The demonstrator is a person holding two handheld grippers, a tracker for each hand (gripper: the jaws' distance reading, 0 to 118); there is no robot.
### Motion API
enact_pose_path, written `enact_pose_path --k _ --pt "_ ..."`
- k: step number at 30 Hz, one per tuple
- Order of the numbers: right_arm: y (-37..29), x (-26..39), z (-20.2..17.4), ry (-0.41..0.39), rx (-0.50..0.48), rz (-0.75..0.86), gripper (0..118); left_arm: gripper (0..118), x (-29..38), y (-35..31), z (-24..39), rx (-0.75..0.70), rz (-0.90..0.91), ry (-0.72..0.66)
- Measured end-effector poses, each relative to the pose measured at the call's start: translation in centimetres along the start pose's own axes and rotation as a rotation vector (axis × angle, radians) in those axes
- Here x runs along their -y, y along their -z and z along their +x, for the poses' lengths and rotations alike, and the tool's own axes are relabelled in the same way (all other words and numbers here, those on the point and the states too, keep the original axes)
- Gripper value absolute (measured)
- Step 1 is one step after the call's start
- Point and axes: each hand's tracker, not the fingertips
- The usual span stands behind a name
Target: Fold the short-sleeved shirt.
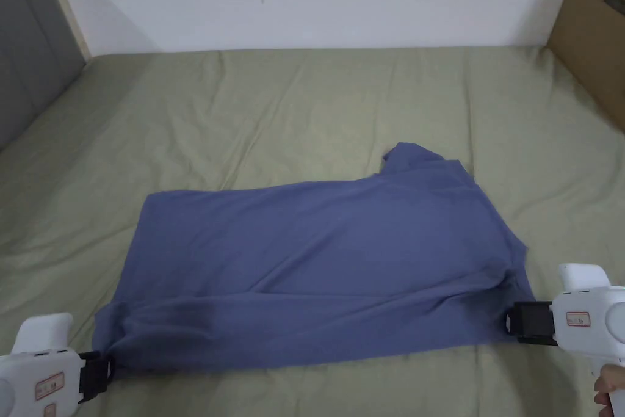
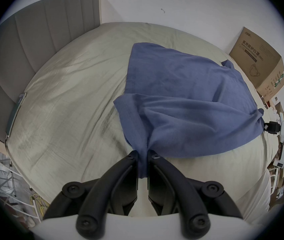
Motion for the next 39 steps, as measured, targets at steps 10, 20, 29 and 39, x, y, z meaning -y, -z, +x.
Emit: enact_pose_path --k 10,20,29,39 --pt "-2.4 0.7 -1.9 -0.079 0.023 0.037 11 8 -0.2 -0.5 0.0 -0.002 -0.011 0.028" --pt "-9.9 4.8 -1.6 -0.159 0.058 0.101 10 8 0.3 -5.2 -0.1 -0.004 0.01 0.116" --pt "-9.0 14.4 0.6 -0.021 0.025 -0.025 11 9 6.7 -4.3 -0.4 -0.009 -0.091 0.138" --pt "-12.3 11.0 0.9 0.008 0.072 0.085 72 99 5.5 -6.9 -1.0 0.043 0.027 -0.003"
